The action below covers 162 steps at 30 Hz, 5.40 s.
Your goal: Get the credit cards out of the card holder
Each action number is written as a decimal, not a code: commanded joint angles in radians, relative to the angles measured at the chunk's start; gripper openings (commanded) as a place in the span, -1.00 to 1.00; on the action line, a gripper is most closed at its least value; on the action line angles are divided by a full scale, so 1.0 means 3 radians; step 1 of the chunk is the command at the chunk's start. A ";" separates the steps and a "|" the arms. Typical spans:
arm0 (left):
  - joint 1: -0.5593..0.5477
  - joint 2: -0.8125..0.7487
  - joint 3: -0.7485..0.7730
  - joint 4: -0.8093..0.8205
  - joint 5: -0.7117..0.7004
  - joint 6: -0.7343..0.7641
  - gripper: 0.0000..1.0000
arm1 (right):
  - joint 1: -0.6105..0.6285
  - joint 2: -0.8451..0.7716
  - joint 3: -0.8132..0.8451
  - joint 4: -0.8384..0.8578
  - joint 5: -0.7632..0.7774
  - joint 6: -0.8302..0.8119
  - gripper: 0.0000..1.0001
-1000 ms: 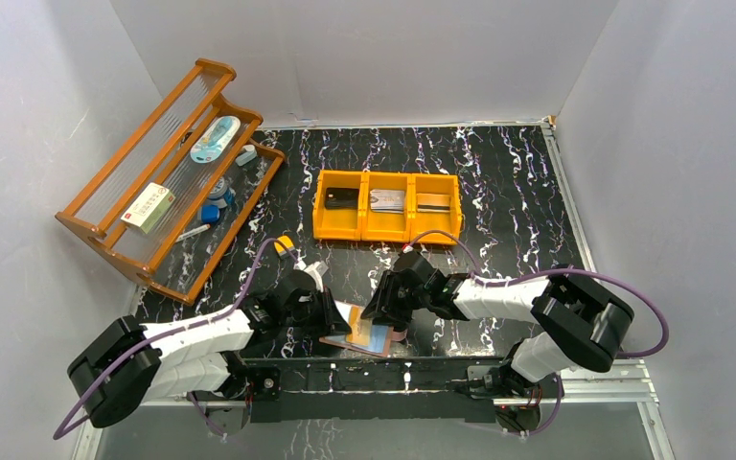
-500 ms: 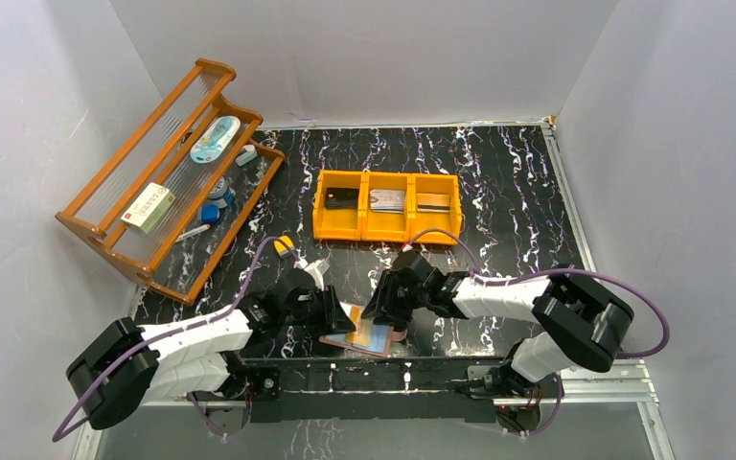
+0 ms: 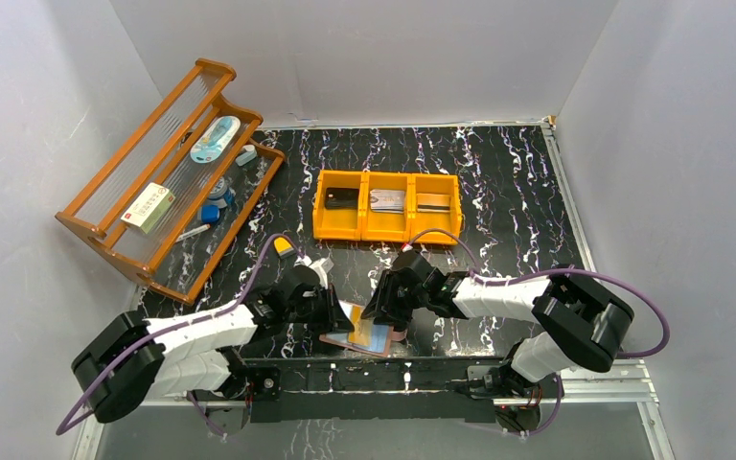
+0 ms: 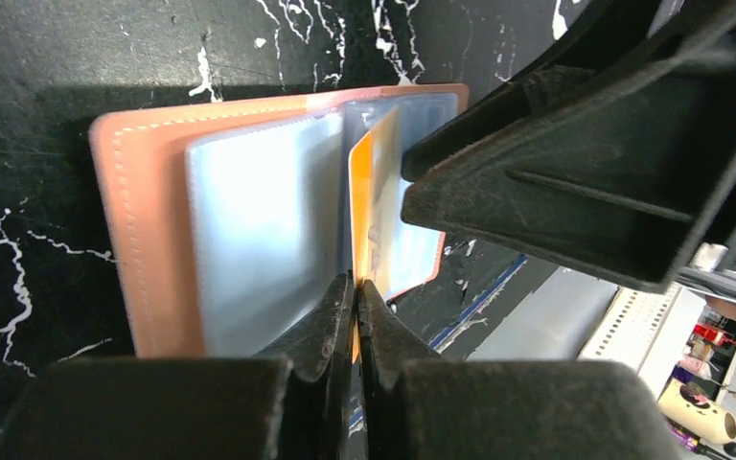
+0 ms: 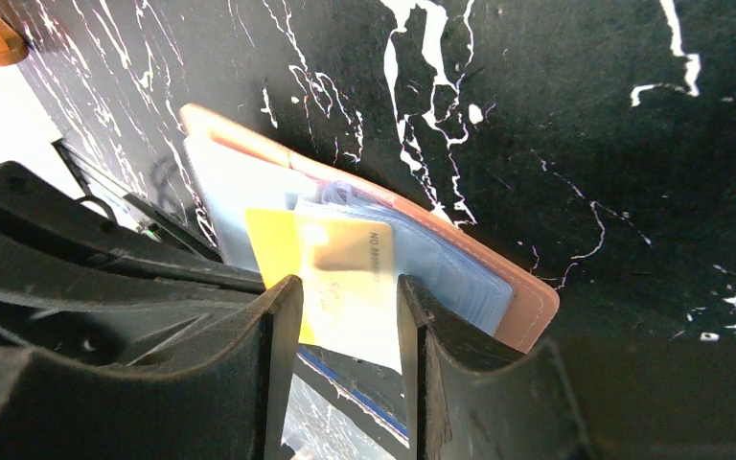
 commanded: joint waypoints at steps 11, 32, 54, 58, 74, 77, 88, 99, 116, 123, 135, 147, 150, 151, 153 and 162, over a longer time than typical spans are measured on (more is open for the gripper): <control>0.0009 -0.0415 0.0230 -0.0704 -0.0391 0.0170 -1.00 | -0.0017 -0.0042 0.0057 -0.0318 0.0108 -0.0243 0.01; 0.0008 -0.0316 0.0195 -0.0465 -0.0115 0.0212 -0.83 | -0.0019 0.0418 0.0206 0.0167 -0.0526 -0.0254 -0.01; 0.0008 -0.0146 0.0262 -0.0617 -0.0186 0.0277 -1.00 | -0.0031 0.0222 -0.0193 0.0329 -0.0232 0.0024 0.02; 0.0011 -0.0320 0.0317 -0.0908 -0.0419 0.0290 -1.00 | -0.0090 0.0112 -0.0136 0.0342 -0.0341 -0.0113 0.17; 0.0044 -0.0861 0.0748 -0.1678 -0.0990 0.0533 -1.00 | -0.0116 -0.1181 -0.0649 0.0966 0.0445 -0.0456 0.51; 0.0218 -0.0891 0.0776 -0.1527 -0.0628 0.0690 -1.00 | -0.0117 -0.1339 -0.0708 0.0964 0.0537 -0.0473 0.52; 0.1771 -0.1216 0.0337 -0.0588 0.1504 0.0334 -1.00 | -0.0210 -0.1886 -0.0880 0.0601 0.0478 -0.0651 0.65; 0.1781 -0.1472 0.0139 -0.0113 0.1710 -0.0054 -1.00 | -0.1026 -0.1681 -0.0906 0.1415 -0.0947 -0.0449 0.59; 0.1545 -0.1218 0.0124 0.0494 0.1871 -0.0358 -1.00 | -0.0791 -0.0695 -0.0385 0.2717 -0.1543 -0.0065 0.25; 0.1393 -0.1107 0.0152 0.0624 0.1845 -0.0379 -1.00 | -0.0604 -0.0522 -0.0250 0.2960 -0.1549 -0.0014 0.14; 0.1276 -0.1052 -0.0037 0.1208 0.1832 -0.0739 -1.00 | -0.0524 -0.0130 -0.0305 0.3697 -0.1655 0.0373 -0.32; 0.1275 -0.1211 0.0486 -0.0290 0.1538 0.0129 0.27 | -0.0579 -0.0572 -0.0488 0.2846 -0.1232 0.0011 -1.00; 0.1276 -0.1241 0.0803 -0.0996 0.1195 0.0520 0.73 | -0.0630 -0.0929 -0.0426 0.2097 -0.1021 -0.0323 -1.00; 0.1278 -0.1246 0.0912 -0.1215 0.1048 0.0661 0.82 | -0.0643 -0.1059 -0.0374 0.1754 -0.0895 -0.0496 -1.00; 0.1275 -0.1251 0.1111 -0.1644 0.0718 0.0912 0.96 | -0.0649 -0.1340 -0.0201 0.0965 -0.0546 -0.0948 -1.00; 0.1275 -0.1092 0.1647 -0.2747 -0.0944 0.1467 0.97 | -0.0652 -0.2210 0.0305 -0.0848 0.0958 -0.2100 -1.00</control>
